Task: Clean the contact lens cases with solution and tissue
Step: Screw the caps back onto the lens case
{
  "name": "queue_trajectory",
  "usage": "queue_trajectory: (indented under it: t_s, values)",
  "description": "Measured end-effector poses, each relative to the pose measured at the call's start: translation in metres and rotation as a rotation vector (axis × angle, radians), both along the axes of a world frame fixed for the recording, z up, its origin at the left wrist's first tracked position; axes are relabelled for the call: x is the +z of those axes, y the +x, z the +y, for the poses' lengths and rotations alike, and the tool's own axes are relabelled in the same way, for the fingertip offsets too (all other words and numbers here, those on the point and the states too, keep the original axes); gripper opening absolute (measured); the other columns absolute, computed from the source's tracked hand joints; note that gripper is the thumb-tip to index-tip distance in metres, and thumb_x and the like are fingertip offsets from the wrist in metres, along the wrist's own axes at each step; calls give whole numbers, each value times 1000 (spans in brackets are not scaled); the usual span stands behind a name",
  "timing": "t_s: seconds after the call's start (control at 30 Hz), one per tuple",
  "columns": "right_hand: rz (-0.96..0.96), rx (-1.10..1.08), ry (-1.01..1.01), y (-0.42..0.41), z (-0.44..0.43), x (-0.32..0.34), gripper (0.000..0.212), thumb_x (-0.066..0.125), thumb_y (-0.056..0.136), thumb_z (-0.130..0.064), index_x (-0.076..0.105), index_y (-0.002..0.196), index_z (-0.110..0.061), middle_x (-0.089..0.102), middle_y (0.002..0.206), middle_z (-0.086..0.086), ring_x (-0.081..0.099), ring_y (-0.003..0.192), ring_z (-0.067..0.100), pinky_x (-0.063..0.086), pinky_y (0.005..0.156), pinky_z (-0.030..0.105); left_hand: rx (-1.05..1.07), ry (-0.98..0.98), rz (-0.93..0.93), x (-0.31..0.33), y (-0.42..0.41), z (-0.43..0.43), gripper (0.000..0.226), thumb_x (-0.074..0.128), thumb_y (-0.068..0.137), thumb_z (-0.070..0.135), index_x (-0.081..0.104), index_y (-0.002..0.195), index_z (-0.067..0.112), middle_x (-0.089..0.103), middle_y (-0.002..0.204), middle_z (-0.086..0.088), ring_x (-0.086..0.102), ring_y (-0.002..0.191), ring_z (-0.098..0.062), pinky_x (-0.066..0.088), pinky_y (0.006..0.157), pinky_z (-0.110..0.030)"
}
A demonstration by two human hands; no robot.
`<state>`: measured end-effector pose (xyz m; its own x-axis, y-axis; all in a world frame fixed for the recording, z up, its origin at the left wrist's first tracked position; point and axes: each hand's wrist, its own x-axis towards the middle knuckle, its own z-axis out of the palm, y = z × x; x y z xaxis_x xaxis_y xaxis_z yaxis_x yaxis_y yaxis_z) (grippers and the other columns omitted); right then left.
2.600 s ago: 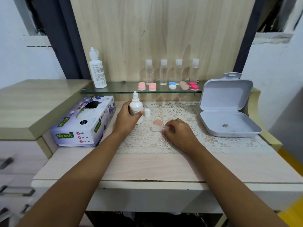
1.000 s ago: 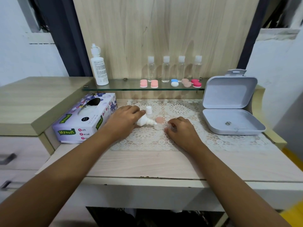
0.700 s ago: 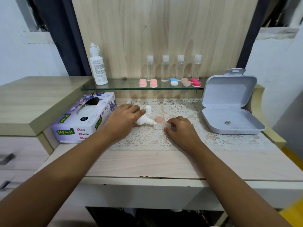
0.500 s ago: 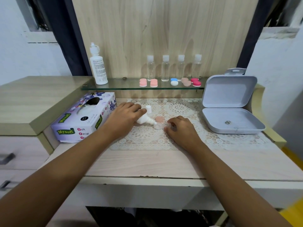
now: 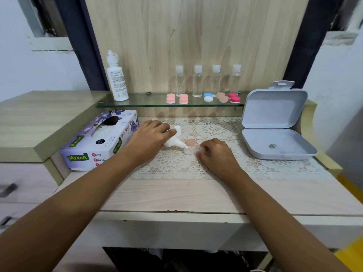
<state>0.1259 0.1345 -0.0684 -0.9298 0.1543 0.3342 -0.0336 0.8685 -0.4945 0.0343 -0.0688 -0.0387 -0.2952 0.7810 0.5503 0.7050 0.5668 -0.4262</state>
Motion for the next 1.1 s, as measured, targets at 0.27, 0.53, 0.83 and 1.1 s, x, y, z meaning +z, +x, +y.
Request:
queue_trajectory:
  t_s: [0.27, 0.53, 0.83, 1.1]
  values:
    - [3, -4, 2, -1, 0, -1, 27, 57, 88, -28, 63, 107, -11, 59, 105, 7, 49, 102, 28, 41, 90, 39, 1, 10, 1, -2, -2, 0, 52, 85, 57, 4, 67, 106, 7, 68, 93, -11, 65, 83, -32, 51, 75, -42]
    - [1, -1, -6, -2, 1, -1, 27, 57, 88, -29, 63, 107, -11, 59, 105, 7, 49, 103, 27, 41, 91, 41, 14, 28, -53, -4, -3, -2, 52, 85, 60, 12, 66, 108, 6, 68, 94, -12, 65, 86, -32, 51, 75, -43]
    - [-2, -1, -39, -5, 3, -2, 27, 60, 85, -32, 65, 106, -15, 60, 103, 7, 51, 100, 27, 43, 89, 41, -3, 82, -88, 1, 2, 8, 54, 85, 60, 11, 65, 110, 5, 68, 98, -13, 65, 87, -33, 51, 74, -42]
    - [-4, 14, -56, -5, 4, -1, 27, 63, 83, -33, 67, 104, -16, 61, 100, 5, 53, 97, 24, 43, 86, 37, -48, 65, -80, 2, 0, 26, 54, 86, 56, 9, 67, 106, 7, 68, 93, -12, 66, 85, -32, 51, 74, -42]
